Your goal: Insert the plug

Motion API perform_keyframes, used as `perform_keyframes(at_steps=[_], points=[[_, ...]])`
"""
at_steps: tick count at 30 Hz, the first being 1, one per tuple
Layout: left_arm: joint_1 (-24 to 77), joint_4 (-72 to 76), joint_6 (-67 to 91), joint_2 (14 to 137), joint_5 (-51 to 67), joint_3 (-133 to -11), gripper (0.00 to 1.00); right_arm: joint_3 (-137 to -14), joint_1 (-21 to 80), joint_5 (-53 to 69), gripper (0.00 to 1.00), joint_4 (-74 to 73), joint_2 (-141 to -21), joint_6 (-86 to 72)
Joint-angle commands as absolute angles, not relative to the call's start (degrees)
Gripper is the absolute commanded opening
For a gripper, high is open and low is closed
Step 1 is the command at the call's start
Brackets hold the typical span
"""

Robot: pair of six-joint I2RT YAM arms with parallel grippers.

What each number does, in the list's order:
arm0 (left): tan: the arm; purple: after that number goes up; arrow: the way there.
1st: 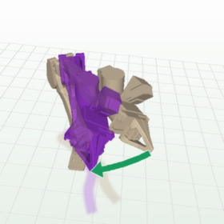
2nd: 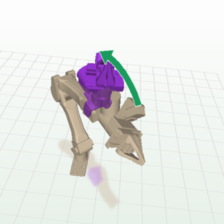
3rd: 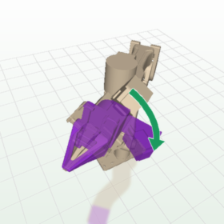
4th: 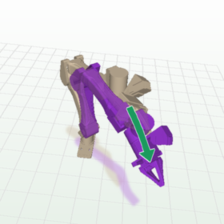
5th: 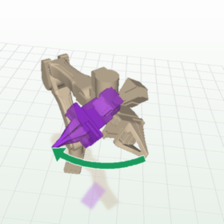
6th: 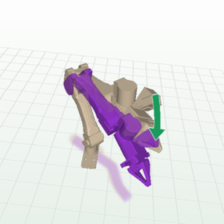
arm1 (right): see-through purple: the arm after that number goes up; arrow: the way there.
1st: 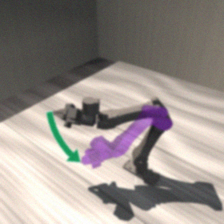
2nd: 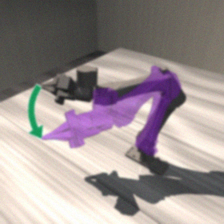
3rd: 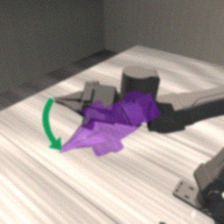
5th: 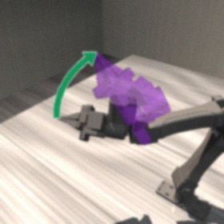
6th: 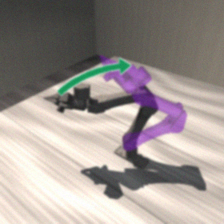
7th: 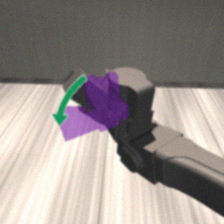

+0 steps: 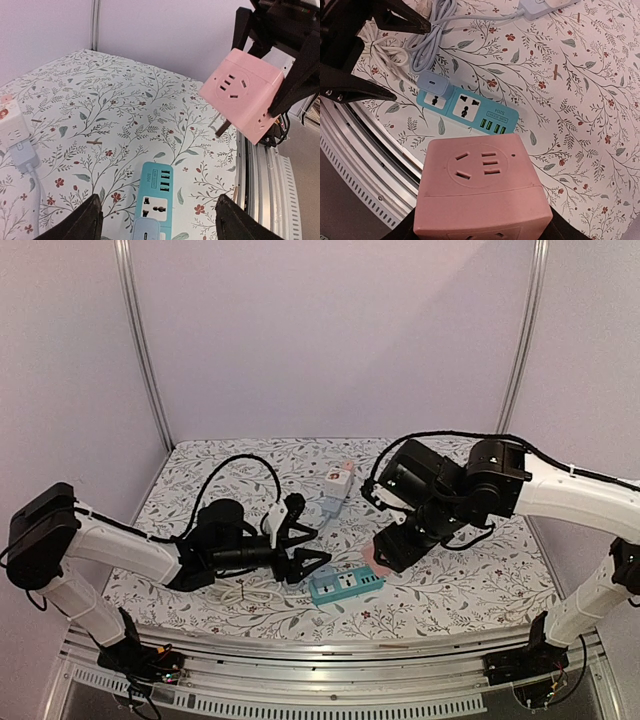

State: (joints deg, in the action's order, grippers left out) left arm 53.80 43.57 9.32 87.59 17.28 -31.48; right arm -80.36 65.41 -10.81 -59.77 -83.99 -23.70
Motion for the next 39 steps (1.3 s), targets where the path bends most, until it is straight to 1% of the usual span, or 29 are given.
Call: perform_keyframes(at_steps=[1,3,8,11,18,21,23,27,29,37,39], points=[[54.3,35.0,8.0,87.3,11.9,-34.1,0.69,-85.0,63.0,-9.8,0.00,-63.6,-88.3,-24.0],[54.4,33.0,6.6,87.7,12.6,-34.7,0.64,-86.6,62.3,-8.9,0.00,-64.2,-90.4,-24.7],[54.8,29.3,3.3,89.3,13.8,-35.2,0.61,-87.3,60.2,-7.6,0.00,-64.3,-92.4,-25.5],[54.9,26.9,2.2,89.8,15.7,-35.7,0.61,-86.1,58.8,-7.4,0.00,-64.2,-92.1,-26.0],[55.6,20.8,0.1,93.0,15.8,-39.1,0.55,-83.1,58.3,-8.0,0.00,-64.0,-89.6,-26.4],[56.3,18.4,0.1,95.0,14.8,-41.0,0.53,-82.0,58.1,-8.8,0.00,-63.9,-88.3,-26.7],[56.6,17.3,-1.3,96.1,13.7,-41.9,0.50,-81.3,57.8,-9.2,0.00,-63.8,-87.5,-27.0],[56.8,16.7,-1.9,97.1,12.8,-42.5,0.48,-79.9,57.4,-9.4,0.00,-63.6,-86.5,-27.1],[56.9,16.0,-2.1,97.3,12.0,-42.8,0.45,-79.4,57.2,-9.4,0.00,-63.6,-86.1,-27.0],[57.4,15.2,-2.7,98.7,10.8,-43.6,0.26,-77.3,56.9,-9.6,0.00,-63.3,-84.2,-27.0],[57.8,14.8,-2.8,99.5,10.8,-44.3,0.25,-76.8,56.9,-9.6,0.00,-63.3,-83.8,-27.1]])
